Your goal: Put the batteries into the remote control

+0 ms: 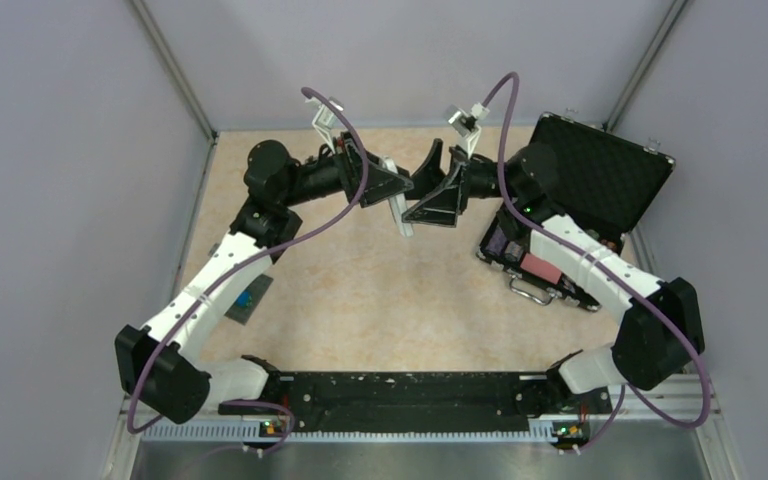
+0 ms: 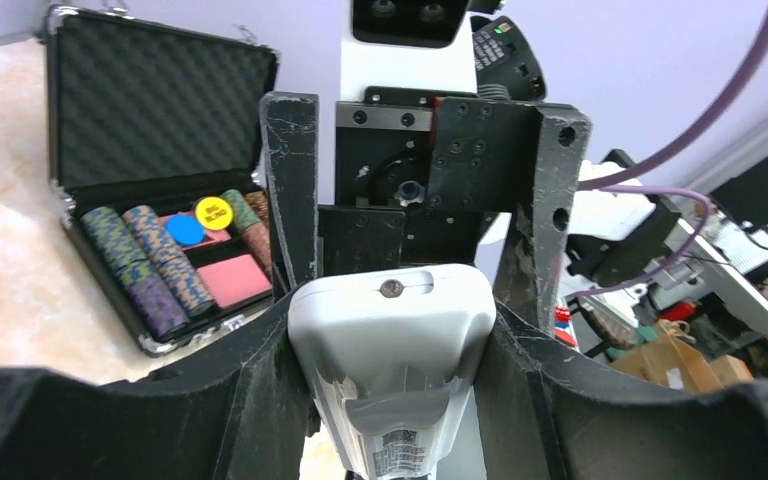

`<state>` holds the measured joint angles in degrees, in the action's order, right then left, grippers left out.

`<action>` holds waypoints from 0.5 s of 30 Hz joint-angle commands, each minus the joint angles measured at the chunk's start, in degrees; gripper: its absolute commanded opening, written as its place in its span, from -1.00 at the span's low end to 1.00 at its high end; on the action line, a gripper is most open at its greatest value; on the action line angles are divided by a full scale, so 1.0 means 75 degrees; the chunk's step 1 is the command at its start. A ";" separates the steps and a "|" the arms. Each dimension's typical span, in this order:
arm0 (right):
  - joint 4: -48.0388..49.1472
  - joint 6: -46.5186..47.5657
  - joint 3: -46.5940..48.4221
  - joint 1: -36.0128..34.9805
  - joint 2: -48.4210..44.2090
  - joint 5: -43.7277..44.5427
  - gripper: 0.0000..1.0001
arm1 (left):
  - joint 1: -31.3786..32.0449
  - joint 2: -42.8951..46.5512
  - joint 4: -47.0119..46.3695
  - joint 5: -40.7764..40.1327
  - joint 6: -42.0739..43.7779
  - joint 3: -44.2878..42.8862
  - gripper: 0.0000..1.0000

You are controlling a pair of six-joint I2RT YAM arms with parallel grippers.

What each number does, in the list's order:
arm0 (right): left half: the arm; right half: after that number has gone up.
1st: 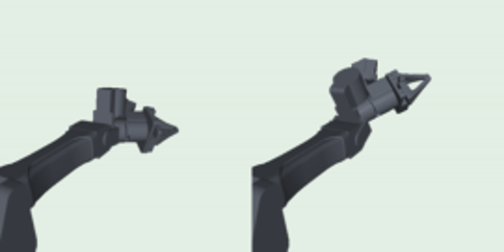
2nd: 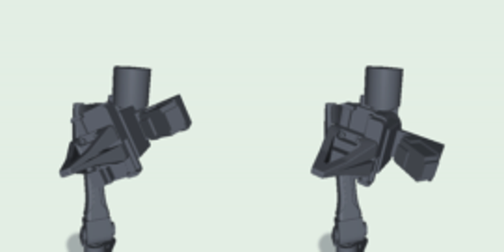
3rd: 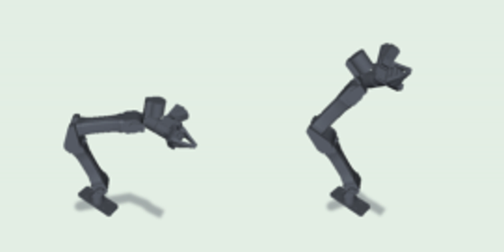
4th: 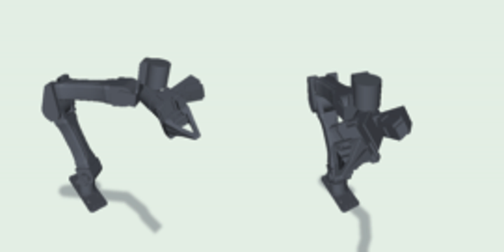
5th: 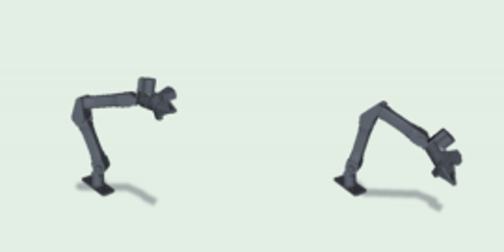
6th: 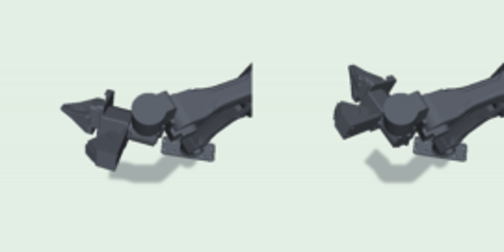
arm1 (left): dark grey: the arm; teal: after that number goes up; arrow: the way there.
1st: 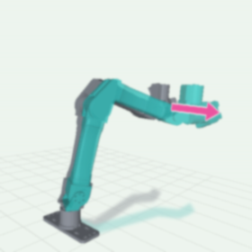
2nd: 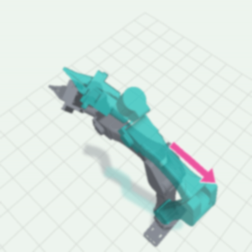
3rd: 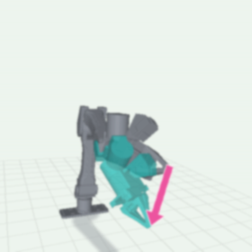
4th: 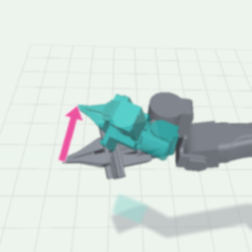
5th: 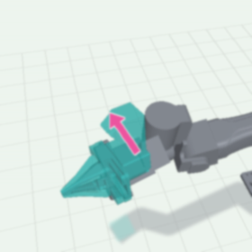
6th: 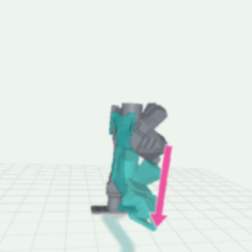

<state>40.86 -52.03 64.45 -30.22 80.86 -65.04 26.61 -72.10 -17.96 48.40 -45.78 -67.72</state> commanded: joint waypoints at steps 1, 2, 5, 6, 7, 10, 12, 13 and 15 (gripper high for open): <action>0.1411 -0.0942 0.0024 -0.0101 0.0116 -0.0323 0.60 | -0.0023 -0.0085 -0.1175 0.0412 -0.0435 -0.0108 -1.00; 0.1447 -0.1013 0.0043 -0.0135 0.0161 -0.0363 0.57 | -0.0021 -0.0093 -0.1202 0.0405 -0.0464 -0.0100 -1.00; 0.1195 -0.0907 0.0049 -0.0220 0.0233 -0.0288 0.56 | -0.0030 -0.0132 -0.1290 0.0381 -0.0481 -0.0093 -0.97; 0.1070 -0.0827 0.0029 -0.0248 0.0241 -0.0247 0.57 | -0.0025 -0.0132 -0.1296 0.0371 -0.0482 -0.0098 -0.97; 0.0921 -0.0710 0.0022 -0.0278 0.0250 -0.0228 0.58 | -0.0024 -0.0141 -0.1307 0.0361 -0.0479 -0.0099 -0.97; 0.0517 -0.0446 0.0046 -0.0308 0.0275 -0.0114 0.57 | -0.0029 -0.0138 -0.1248 0.0311 -0.0401 -0.0090 -0.97; 0.0522 -0.0462 0.0082 -0.0307 0.0311 -0.0097 0.44 | -0.0022 -0.0115 -0.1123 0.0263 -0.0291 -0.0090 -0.97; 0.0498 -0.0467 0.0106 -0.0307 0.0330 -0.0095 0.36 | -0.0021 -0.0104 -0.1041 0.0235 -0.0227 -0.0092 -0.97; 0.0448 -0.0487 0.0128 -0.0307 0.0388 -0.0068 0.19 | -0.0021 -0.0068 -0.0909 0.0178 -0.0131 -0.0091 -0.96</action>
<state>43.64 -56.73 64.45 -31.92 83.15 -65.98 26.61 -73.30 -23.07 50.28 -48.25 -67.72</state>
